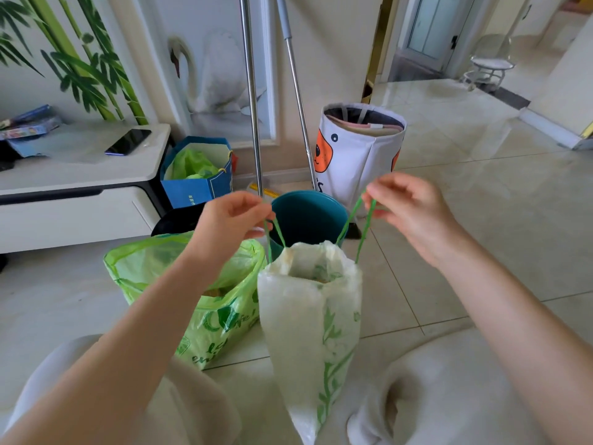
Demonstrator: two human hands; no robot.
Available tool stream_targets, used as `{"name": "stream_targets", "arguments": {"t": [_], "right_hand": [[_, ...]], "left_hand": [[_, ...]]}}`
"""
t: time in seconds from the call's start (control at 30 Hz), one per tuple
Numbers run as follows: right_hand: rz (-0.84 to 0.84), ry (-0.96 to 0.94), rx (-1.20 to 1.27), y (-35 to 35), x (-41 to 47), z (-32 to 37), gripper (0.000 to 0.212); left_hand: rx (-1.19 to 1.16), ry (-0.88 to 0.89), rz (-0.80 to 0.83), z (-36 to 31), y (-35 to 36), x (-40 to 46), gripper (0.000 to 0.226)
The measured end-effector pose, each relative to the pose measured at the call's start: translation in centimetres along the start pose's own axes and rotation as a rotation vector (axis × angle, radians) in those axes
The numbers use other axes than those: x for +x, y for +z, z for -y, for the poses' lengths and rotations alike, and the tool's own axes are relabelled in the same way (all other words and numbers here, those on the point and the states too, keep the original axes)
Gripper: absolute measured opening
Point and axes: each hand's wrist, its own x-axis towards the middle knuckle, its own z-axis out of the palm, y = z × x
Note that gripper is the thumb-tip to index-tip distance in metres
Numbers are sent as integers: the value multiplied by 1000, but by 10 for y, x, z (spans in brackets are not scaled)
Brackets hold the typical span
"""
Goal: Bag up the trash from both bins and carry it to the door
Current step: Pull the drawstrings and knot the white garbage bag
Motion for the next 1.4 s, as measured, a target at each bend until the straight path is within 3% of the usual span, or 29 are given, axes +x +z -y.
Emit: {"name": "stream_targets", "arguments": {"t": [0.07,0.13,0.3,0.47,0.57,0.67,0.77,0.87,0.9,1.0,1.1,1.2,1.27,1.4], "right_hand": [[-36,-157,78,7,2,11,18],[-34,-213,-32,14,4,11,12],[-34,-87,-160,28,3,-2,14],[32,38,-179,45,-1,-5,2],[56,61,-327,52,1,-9,17],[54,74,-373,54,6,-13,23],[79,89,-325,53,9,-19,12],[145,108,-571,43,12,-28,4],[176,125,-718,37,12,-30,11],[233,155,-1000,20,14,-34,20],[293,140,-747,17,13,-26,15],[309,184,-368,19,12,-14,16],[322,234,-120,21,9,-8,14],[352,313,295,28,3,-1,14]], "left_hand": [[-213,31,-10,-17,3,3,16],[-244,2,3,-20,6,6,18],[-36,-38,23,-16,15,4,8],[-16,-38,106,-23,37,-1,19],[-70,-40,139,-24,48,-5,22],[-54,-11,107,-20,54,-5,23],[93,76,-4,-9,54,-5,23],[219,32,-96,13,47,-4,23],[247,-26,-76,24,46,-4,25],[388,-175,161,64,53,-8,40],[436,-143,376,92,76,-16,66],[366,-136,392,96,107,-20,77],[346,-110,315,97,125,-18,69],[296,-72,40,108,145,-7,25]]}}
